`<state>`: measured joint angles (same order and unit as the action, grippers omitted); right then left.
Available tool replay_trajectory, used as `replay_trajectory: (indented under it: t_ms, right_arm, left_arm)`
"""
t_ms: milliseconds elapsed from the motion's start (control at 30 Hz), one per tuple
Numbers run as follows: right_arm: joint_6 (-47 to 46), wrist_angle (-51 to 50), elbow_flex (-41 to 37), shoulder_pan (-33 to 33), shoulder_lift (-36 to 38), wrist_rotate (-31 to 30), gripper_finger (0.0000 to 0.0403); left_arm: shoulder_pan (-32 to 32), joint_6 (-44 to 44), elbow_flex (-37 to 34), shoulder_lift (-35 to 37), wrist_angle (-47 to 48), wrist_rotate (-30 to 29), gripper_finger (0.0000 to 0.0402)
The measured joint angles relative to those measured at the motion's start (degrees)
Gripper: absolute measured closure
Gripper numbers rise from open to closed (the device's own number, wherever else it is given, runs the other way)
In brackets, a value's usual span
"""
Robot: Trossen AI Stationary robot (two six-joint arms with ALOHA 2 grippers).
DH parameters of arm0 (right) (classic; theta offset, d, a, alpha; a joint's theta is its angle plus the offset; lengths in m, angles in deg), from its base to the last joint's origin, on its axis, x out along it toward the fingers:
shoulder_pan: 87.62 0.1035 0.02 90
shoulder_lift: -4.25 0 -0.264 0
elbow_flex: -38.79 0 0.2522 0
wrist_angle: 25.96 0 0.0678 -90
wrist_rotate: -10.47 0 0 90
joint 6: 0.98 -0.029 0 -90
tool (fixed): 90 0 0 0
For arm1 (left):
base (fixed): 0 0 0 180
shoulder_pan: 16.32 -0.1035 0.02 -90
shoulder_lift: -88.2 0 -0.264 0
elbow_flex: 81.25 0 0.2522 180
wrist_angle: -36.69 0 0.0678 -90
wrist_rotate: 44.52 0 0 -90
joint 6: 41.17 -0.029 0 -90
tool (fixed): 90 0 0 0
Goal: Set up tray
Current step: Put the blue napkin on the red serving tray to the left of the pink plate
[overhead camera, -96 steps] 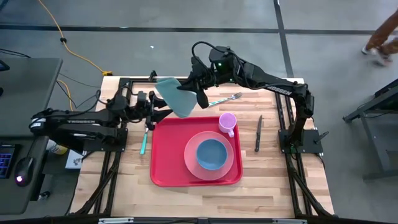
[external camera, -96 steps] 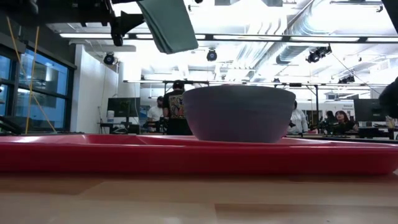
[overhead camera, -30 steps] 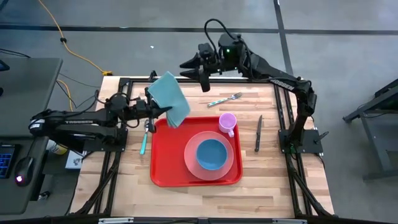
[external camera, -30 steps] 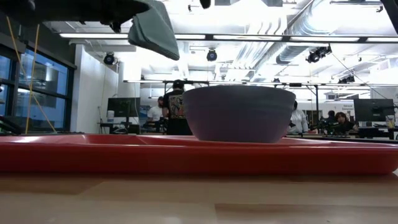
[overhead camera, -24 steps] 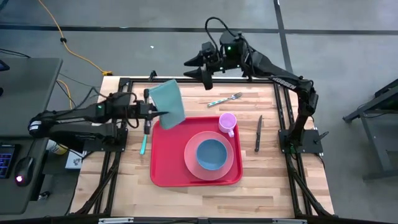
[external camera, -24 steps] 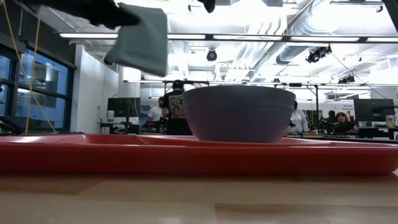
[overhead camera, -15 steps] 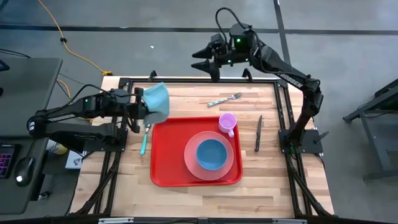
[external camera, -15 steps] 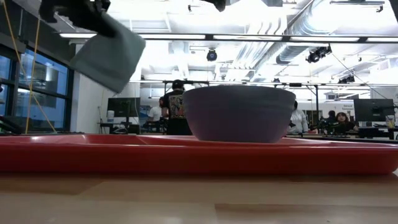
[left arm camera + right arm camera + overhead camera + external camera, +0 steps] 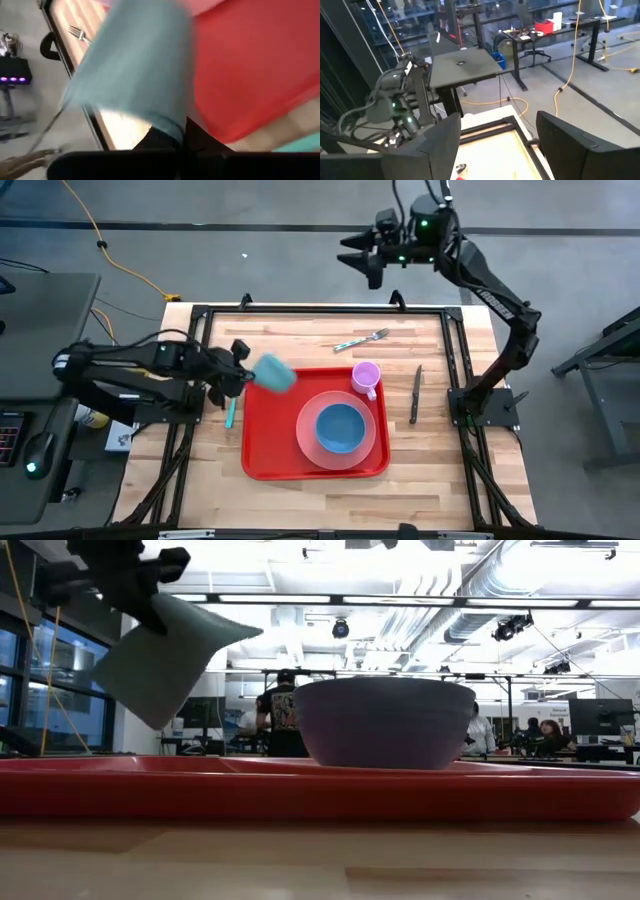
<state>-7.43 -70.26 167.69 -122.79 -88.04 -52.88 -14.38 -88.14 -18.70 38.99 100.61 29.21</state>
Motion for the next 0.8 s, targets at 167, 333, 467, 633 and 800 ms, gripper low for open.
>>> replay_trajectory:
  t_ms: [167, 333, 467, 633, 800]
  right_arm:
    - [0.45, -3.57, 0.00, -0.58, 1.34, 0.09, 0.0164]
    - [1.22, -5.56, 0.00, -0.49, 1.55, 0.14, 0.0164]
    - [1.69, -7.02, 0.00, -0.42, 1.57, 0.13, 0.0164]
    - [2.37, -8.13, 0.00, -0.44, 1.57, 0.12, 0.0164]
    - [2.42, -9.74, 0.00, -0.42, 1.57, 0.11, 0.0164]
  left_arm:
    - [4.97, -0.95, -0.02, -4.26, 2.24, -8.44, 0.0378]
    - [9.37, -0.61, -0.02, -8.30, -1.71, -9.27, 0.0378]
    - [12.36, -0.80, -0.02, -11.86, -7.40, -7.11, 0.0378]
    - [16.35, 3.09, -0.07, -16.06, -11.36, -3.85, 0.0378]
    - [21.52, 4.74, -0.02, -19.33, -18.60, -3.88, 0.0378]
